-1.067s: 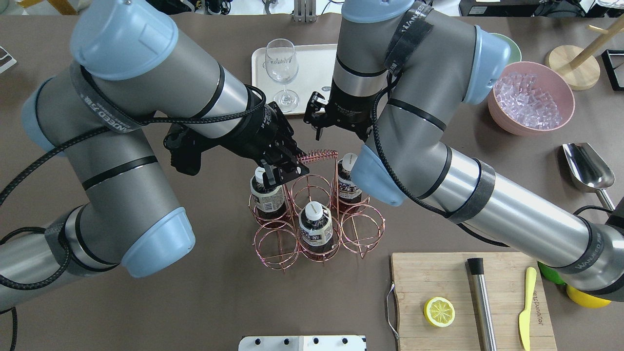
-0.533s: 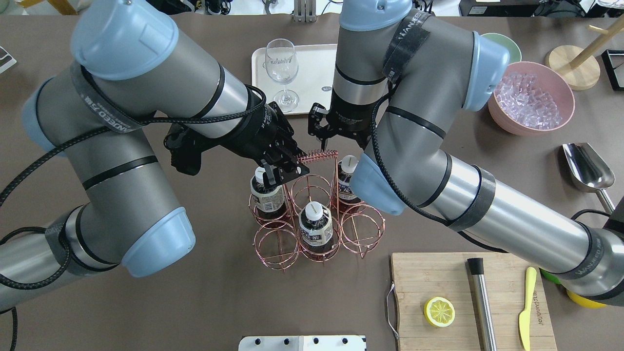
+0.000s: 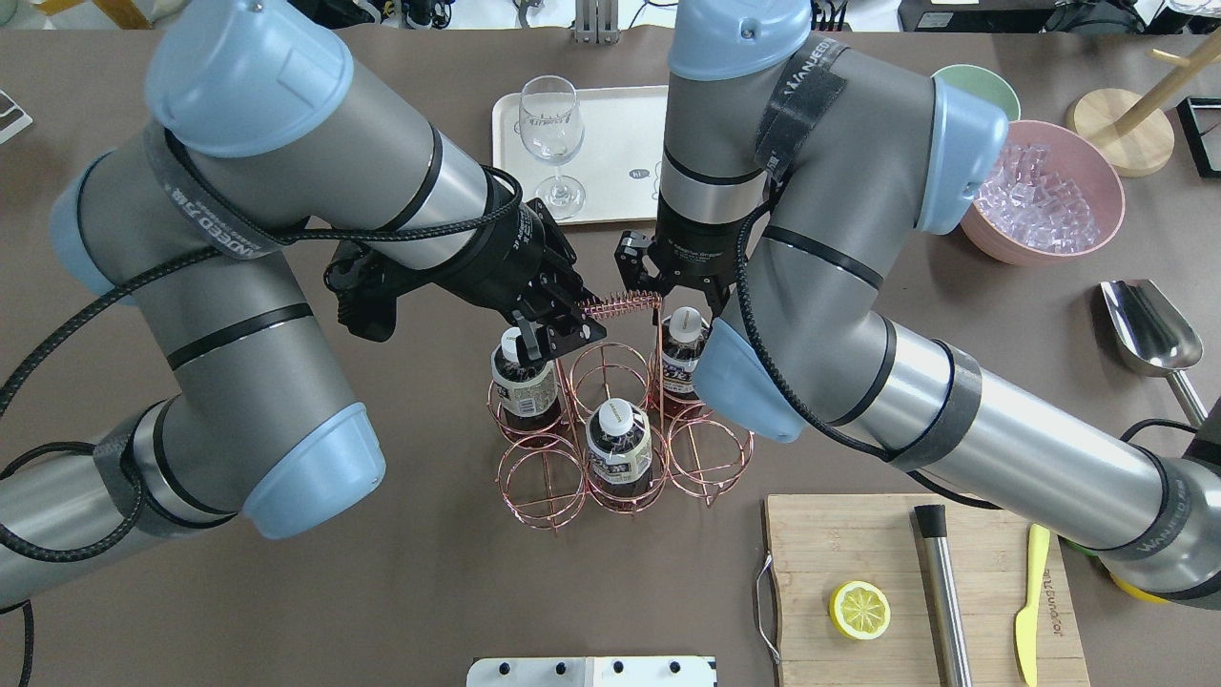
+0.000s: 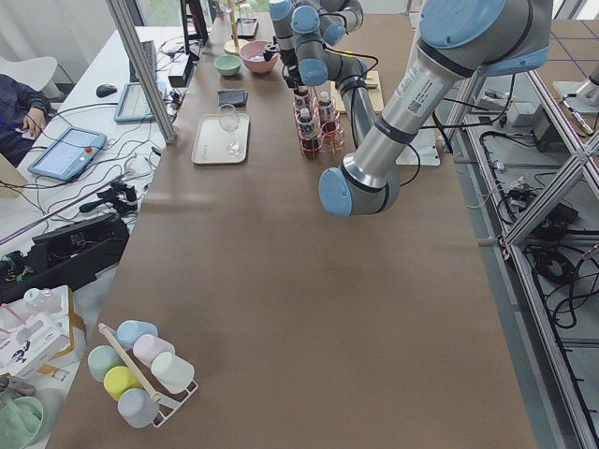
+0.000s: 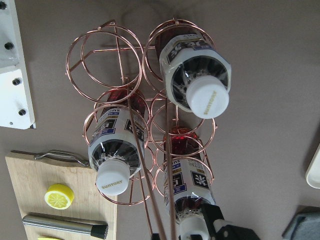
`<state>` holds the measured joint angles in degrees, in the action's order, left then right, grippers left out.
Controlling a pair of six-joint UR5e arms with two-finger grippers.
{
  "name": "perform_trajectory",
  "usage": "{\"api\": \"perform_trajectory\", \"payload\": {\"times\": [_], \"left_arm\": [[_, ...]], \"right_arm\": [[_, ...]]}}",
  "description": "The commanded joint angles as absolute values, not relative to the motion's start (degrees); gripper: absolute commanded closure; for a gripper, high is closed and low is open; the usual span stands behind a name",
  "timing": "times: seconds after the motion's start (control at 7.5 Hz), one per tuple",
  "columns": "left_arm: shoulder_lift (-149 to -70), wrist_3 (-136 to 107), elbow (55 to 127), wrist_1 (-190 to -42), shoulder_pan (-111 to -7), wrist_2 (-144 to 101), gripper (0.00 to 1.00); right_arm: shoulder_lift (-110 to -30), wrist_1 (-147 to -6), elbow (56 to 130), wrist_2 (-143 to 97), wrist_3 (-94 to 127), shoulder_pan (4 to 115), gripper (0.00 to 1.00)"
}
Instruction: Take tea from basket to plate
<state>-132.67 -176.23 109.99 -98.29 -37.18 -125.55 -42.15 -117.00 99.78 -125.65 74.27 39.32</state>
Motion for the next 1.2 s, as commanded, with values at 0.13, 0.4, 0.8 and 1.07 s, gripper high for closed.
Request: {"api": "perform_trajectory", "payload": {"times": [0.13,0.4,0.8,1.07], "left_arm": [[-132.63,-176.22,109.86,-98.61,-37.18,-125.60,1.00],[-132.63,-176.22,109.86,-98.61,-37.18,-125.60,1.00],[-132.63,-176.22,109.86,-98.61,-37.18,-125.60,1.00],[-132.63,-176.22,109.86,-98.61,-37.18,-125.60,1.00]], "right_arm": [[-43.33,-119.61,103.26,-125.51,72.69,39.29,1.00],[-42.90,-125.56,108.43,-125.42,71.90,39.46,1.00],[-39.91,-129.64,111.36,-124.90,66.90,41.82,1.00],[-36.77,-129.55,107.26,-126.38,62.07,46.04,1.00]]}}
